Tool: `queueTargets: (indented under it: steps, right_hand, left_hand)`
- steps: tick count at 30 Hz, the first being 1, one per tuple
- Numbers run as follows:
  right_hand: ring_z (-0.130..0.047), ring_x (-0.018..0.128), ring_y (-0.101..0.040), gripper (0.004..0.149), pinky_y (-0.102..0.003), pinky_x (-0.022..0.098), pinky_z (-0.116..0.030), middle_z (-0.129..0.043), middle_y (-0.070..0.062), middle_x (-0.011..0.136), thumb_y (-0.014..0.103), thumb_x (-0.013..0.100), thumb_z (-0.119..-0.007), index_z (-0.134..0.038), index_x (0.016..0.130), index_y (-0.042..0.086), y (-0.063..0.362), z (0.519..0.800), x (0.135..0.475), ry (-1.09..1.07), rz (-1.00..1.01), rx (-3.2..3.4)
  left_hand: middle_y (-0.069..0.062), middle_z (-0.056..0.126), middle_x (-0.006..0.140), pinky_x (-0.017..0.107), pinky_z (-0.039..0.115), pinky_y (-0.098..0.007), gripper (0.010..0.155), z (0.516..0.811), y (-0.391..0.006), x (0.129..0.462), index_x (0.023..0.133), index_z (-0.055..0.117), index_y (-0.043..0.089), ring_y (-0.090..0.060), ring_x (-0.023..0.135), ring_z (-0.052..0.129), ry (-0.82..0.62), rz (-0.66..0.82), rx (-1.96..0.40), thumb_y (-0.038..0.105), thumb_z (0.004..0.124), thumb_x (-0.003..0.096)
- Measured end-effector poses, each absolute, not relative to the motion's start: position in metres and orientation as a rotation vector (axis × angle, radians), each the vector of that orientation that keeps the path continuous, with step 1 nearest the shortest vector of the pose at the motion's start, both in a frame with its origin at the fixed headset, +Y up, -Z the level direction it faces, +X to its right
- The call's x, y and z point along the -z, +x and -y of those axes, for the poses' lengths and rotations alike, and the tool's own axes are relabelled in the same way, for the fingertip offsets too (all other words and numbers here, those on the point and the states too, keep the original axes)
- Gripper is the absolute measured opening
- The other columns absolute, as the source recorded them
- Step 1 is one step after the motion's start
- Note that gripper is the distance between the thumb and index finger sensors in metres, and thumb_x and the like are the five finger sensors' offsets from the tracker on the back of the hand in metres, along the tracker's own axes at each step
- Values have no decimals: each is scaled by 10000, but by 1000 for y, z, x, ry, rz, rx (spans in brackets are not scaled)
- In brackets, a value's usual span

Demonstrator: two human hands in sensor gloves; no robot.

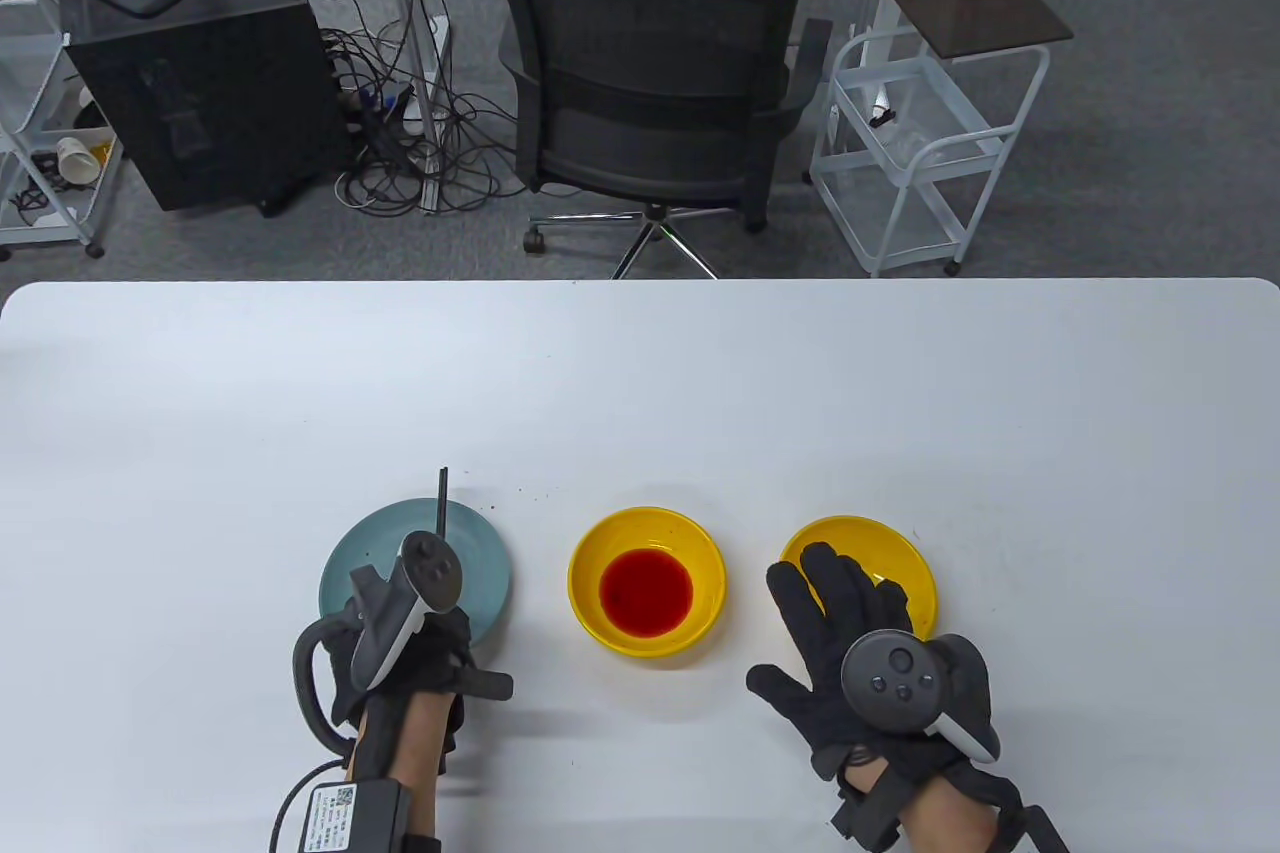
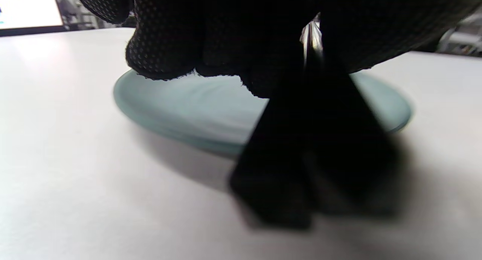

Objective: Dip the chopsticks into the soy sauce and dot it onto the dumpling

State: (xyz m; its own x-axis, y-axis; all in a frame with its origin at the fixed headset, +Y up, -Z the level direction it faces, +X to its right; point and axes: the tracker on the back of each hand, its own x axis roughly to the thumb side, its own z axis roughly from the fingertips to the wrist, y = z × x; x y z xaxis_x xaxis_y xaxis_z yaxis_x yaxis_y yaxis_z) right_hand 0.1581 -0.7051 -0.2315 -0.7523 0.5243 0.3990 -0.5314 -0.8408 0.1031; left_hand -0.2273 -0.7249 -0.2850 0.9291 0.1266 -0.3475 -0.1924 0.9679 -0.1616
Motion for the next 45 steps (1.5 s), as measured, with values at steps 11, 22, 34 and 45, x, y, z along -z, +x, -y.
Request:
queueTargets:
  steps: [11, 22, 34, 45]
  right_hand:
    - [-879, 848, -414, 824, -755, 681, -445, -745, -150, 1017, 514, 418, -745, -329, 1030, 151, 92, 706, 203, 952, 61, -2417]
    - [-861, 853, -410, 818, -738, 683, -486, -780, -82, 997, 489, 413, -770, -360, 1020, 125, 88, 716, 208, 894, -68, -2422]
    - [-759, 945, -366, 719, -710, 700, -498, -796, -16, 980, 424, 414, -801, -484, 993, 139, 107, 700, 210, 790, 84, -2437]
    - [-927, 812, -285, 659, -678, 689, -593, -1016, 66, 732, 438, 279, -991, -744, 865, 269, 123, 670, 198, 733, 424, -2416]
  left_hand:
    - [-41, 979, 686, 677, 627, -661, 531, 686, -125, 243, 730, 984, 134, -324, 608, 979, -60, 236, -388, 553, 857, 430]
    - [-40, 986, 674, 681, 628, -666, 535, 679, -89, 215, 716, 991, 127, -319, 601, 988, -2, 488, -390, 555, 863, 423]
    - [-51, 954, 763, 692, 581, -682, 638, 674, -111, 222, 797, 958, 135, -347, 685, 949, 35, 462, -621, 627, 773, 436]
    - [-78, 864, 894, 692, 518, -711, 667, 698, -215, 267, 910, 870, 133, -392, 790, 877, 106, 61, -532, 605, 755, 452]
